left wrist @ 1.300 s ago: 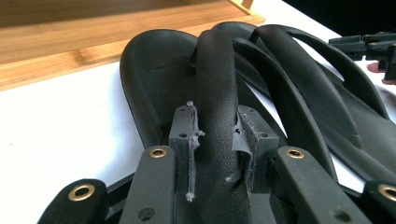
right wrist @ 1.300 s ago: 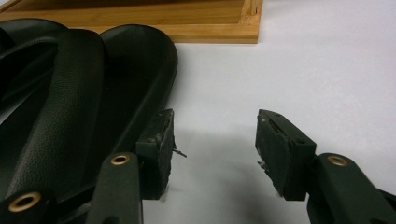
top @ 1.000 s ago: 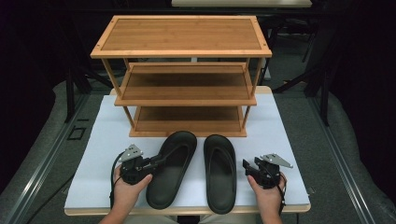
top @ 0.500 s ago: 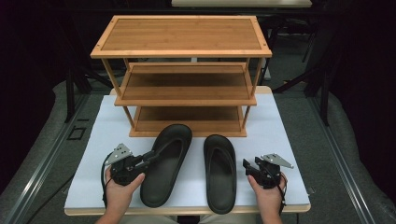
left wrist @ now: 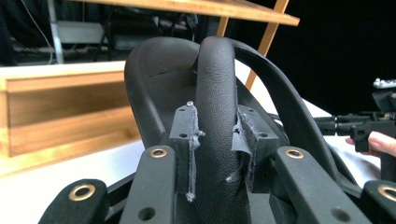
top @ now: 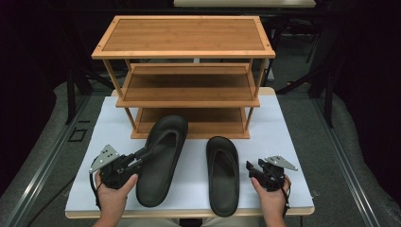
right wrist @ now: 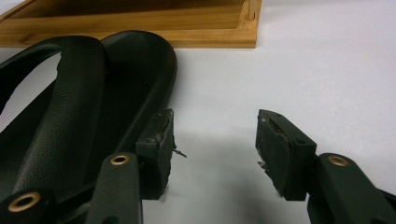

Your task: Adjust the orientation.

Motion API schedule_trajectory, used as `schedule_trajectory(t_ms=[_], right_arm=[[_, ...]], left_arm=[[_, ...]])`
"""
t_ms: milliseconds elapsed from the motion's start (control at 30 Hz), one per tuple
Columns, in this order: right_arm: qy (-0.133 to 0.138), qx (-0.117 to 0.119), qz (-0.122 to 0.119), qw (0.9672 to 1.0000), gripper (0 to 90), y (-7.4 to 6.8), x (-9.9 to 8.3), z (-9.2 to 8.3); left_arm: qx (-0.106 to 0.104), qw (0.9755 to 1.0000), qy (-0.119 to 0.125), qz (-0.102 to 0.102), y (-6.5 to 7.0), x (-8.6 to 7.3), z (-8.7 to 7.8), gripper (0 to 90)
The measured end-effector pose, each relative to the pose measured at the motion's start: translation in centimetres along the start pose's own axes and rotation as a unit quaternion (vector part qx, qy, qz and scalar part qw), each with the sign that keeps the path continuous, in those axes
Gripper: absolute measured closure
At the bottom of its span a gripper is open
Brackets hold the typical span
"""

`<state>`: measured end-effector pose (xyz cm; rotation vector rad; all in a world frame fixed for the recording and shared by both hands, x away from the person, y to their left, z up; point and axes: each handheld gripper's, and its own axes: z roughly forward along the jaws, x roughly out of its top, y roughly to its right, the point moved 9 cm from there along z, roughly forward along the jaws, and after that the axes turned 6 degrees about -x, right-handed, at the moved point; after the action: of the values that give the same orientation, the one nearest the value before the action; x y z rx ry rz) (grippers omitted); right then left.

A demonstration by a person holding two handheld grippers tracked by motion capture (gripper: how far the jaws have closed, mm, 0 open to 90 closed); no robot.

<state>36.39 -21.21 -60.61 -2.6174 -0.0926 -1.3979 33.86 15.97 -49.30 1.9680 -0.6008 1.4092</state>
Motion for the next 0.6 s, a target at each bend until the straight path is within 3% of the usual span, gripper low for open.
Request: schedule_trajectory(t_ms=[100,600], right_arm=[[-0.003,0.001,0.000,1.0000,46.5,0.1,0.0,-0.1],[0.001,0.001,0.001,1.0000,46.4,-0.1,0.0,-0.1]], left_arm=[[0.007,0.9998,0.019,0.006,-0.1,0.7,-0.9,70.1],[0.025,0.9982,0.055,0.006,-0.8,4.2,-3.1,70.2]])
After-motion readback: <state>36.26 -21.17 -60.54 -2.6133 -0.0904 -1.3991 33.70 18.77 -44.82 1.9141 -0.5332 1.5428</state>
